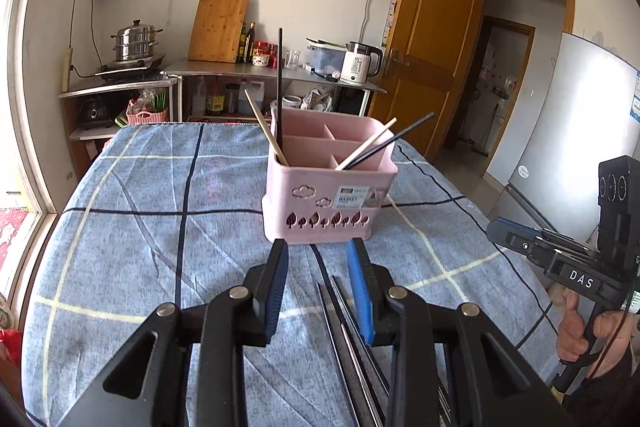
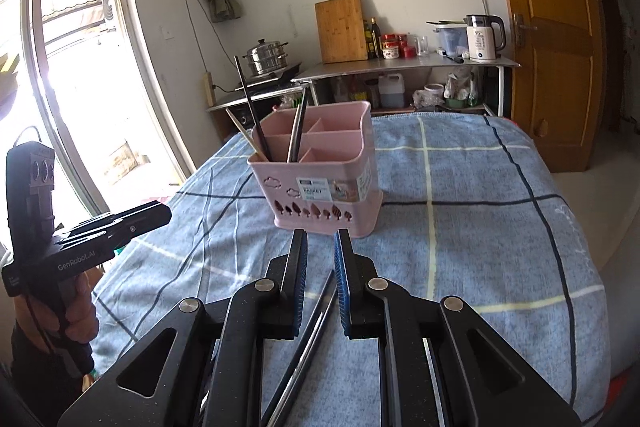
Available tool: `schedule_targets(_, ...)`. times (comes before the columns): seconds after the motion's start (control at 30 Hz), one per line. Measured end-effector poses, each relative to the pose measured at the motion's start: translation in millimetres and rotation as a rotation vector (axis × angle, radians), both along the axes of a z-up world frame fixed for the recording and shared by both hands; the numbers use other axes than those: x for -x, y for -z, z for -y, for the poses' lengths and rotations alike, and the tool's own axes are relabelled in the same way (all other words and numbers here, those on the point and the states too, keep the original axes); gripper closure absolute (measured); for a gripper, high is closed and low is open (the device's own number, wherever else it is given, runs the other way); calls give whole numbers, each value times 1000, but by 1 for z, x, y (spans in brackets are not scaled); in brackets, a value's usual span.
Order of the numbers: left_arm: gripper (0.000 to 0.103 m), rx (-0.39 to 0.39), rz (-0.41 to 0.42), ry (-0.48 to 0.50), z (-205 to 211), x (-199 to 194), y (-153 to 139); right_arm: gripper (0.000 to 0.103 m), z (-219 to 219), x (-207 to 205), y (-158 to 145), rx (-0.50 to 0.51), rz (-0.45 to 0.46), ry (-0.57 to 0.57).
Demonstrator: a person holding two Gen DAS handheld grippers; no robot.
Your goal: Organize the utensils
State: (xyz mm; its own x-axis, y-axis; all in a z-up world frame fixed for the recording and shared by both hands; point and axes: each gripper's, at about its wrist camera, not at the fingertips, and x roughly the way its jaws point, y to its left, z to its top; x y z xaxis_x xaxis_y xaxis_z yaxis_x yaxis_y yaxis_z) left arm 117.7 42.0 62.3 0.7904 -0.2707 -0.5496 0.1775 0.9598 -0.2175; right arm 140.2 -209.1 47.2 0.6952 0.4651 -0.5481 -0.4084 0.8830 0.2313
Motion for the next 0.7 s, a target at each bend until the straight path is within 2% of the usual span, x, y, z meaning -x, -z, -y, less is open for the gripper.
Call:
schedule_targets(0.37,71,-10,-78,15,14,-1,31,89,0,-3,23,13,-69,5)
schedule_targets(0.7,71,-37,-197,20,25,-32,66,89,-12,-25,55,56,-172,-2)
